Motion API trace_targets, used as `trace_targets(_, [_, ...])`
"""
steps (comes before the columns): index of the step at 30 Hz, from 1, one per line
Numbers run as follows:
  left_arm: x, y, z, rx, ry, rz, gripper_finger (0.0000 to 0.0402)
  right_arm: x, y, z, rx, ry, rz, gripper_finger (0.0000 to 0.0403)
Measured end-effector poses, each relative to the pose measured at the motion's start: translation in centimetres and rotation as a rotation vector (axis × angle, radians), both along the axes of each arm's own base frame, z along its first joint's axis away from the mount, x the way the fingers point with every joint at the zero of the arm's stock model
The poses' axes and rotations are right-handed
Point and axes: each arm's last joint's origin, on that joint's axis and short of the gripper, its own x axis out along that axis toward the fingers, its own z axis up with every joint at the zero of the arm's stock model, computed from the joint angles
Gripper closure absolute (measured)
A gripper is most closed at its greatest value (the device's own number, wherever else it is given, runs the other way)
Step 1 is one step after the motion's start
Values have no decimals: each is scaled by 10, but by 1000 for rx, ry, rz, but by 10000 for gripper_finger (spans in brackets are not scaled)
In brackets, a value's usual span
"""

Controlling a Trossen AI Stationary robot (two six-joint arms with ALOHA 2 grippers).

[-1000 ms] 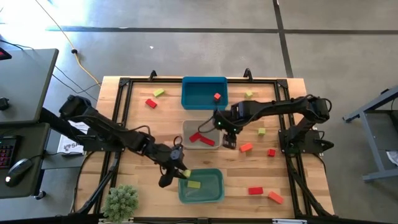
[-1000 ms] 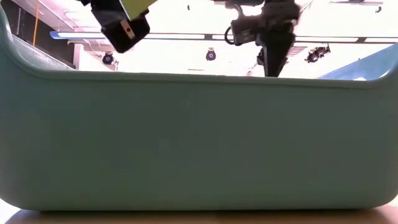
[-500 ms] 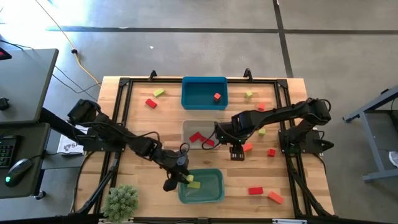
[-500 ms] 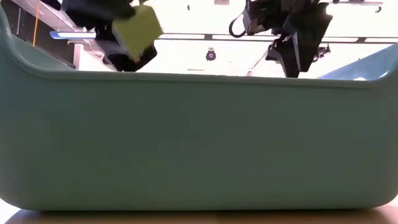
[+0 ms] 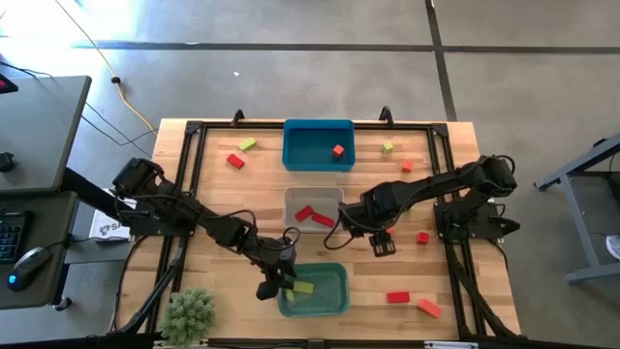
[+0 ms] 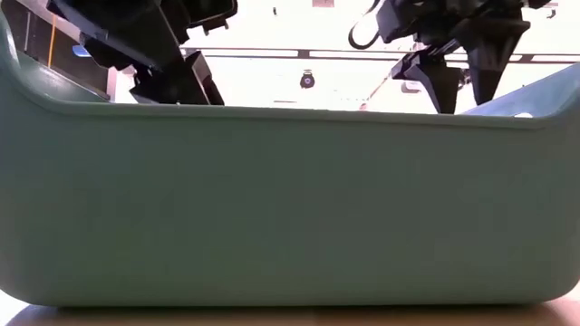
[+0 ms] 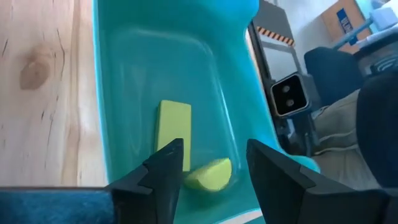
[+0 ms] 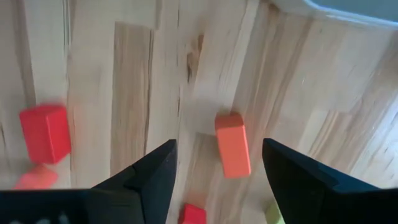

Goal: Sort & place blocks by color
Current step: Put the orange block into the blue bin

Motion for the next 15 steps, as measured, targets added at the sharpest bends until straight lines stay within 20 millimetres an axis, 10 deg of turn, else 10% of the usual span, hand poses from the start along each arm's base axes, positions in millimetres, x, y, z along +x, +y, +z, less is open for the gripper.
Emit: trace_targets(15, [20, -7, 38, -95, -84, -24, 233, -24, -4, -51, -94, 144, 35, 171])
